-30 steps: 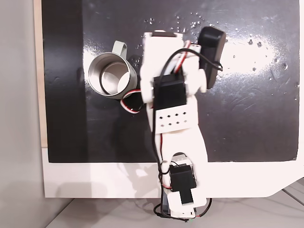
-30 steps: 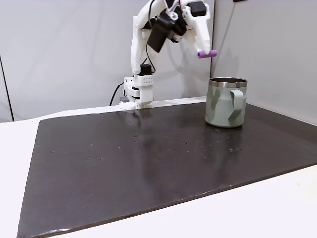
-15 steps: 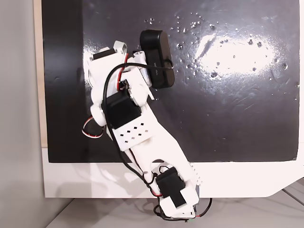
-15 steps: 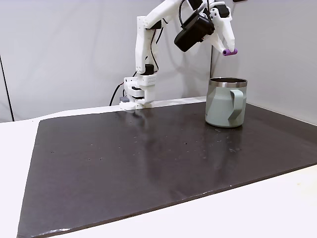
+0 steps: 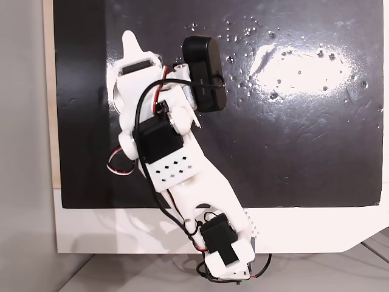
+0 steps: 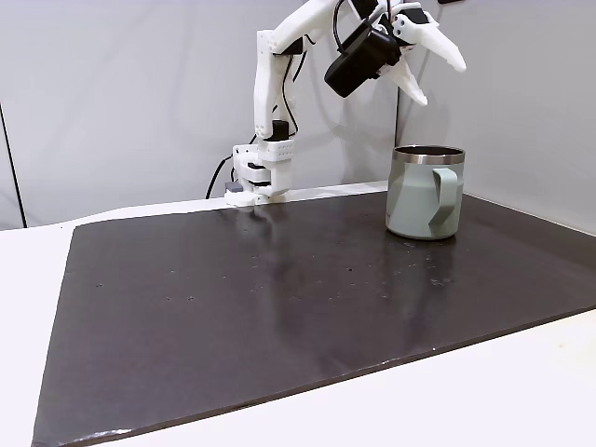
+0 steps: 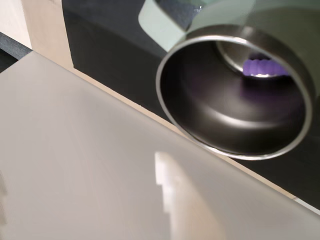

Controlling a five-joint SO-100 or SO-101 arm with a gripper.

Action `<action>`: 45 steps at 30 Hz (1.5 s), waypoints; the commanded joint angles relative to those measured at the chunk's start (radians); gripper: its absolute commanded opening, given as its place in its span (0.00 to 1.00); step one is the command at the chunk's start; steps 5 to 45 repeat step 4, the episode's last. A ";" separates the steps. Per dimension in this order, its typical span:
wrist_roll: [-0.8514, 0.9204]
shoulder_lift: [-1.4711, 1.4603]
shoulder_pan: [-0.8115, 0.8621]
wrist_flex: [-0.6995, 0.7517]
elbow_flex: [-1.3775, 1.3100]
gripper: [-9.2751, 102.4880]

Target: Grasp a pengrip and put it in the cup.

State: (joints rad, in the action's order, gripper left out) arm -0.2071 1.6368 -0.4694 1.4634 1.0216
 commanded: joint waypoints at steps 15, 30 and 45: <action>0.008 0.037 0.018 -0.032 -0.017 0.35; 0.008 0.037 0.018 -0.032 -0.017 0.35; 0.008 0.037 0.018 -0.032 -0.017 0.35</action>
